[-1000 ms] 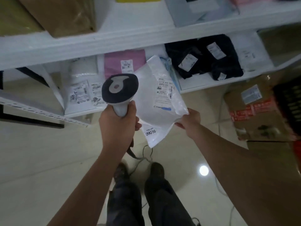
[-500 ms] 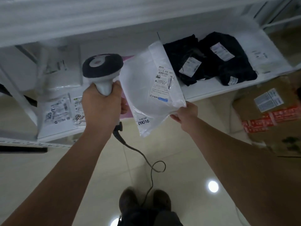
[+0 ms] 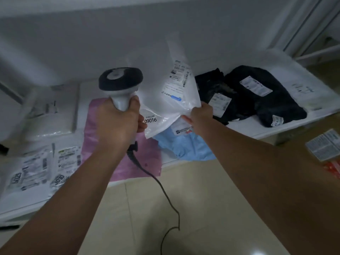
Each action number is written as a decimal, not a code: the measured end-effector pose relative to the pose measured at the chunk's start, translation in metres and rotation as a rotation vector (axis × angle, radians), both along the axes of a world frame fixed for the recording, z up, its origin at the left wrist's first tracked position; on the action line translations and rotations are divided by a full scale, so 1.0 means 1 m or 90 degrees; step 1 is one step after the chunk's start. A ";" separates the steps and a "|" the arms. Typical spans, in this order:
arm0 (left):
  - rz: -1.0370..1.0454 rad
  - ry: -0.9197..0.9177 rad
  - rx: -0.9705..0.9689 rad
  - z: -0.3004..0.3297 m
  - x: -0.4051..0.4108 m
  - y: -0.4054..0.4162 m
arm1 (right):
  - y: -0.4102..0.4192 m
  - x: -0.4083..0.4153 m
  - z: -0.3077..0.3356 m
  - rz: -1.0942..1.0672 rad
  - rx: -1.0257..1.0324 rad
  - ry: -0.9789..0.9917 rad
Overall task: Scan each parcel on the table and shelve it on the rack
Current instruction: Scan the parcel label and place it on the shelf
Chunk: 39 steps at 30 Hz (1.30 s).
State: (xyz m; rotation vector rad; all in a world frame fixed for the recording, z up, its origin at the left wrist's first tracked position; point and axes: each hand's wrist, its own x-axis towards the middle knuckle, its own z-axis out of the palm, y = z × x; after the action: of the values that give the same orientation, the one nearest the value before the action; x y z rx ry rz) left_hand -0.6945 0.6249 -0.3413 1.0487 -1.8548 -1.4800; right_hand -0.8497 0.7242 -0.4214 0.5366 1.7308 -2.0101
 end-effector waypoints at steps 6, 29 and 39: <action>0.004 0.036 0.004 -0.032 -0.032 -0.018 | -0.028 -0.048 -0.017 0.037 -0.034 0.033; 0.040 -0.061 0.001 0.013 0.023 0.013 | -0.031 0.010 0.003 0.709 0.755 0.657; 0.240 -0.094 0.150 0.136 0.153 0.060 | -0.033 0.154 0.121 0.905 0.606 0.648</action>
State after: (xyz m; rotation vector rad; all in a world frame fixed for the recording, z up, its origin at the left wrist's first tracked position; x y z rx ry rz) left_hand -0.5415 0.6850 -0.2052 1.5602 -1.4893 -1.4431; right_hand -0.6956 0.6917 -0.3007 -1.3740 2.3382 -0.2716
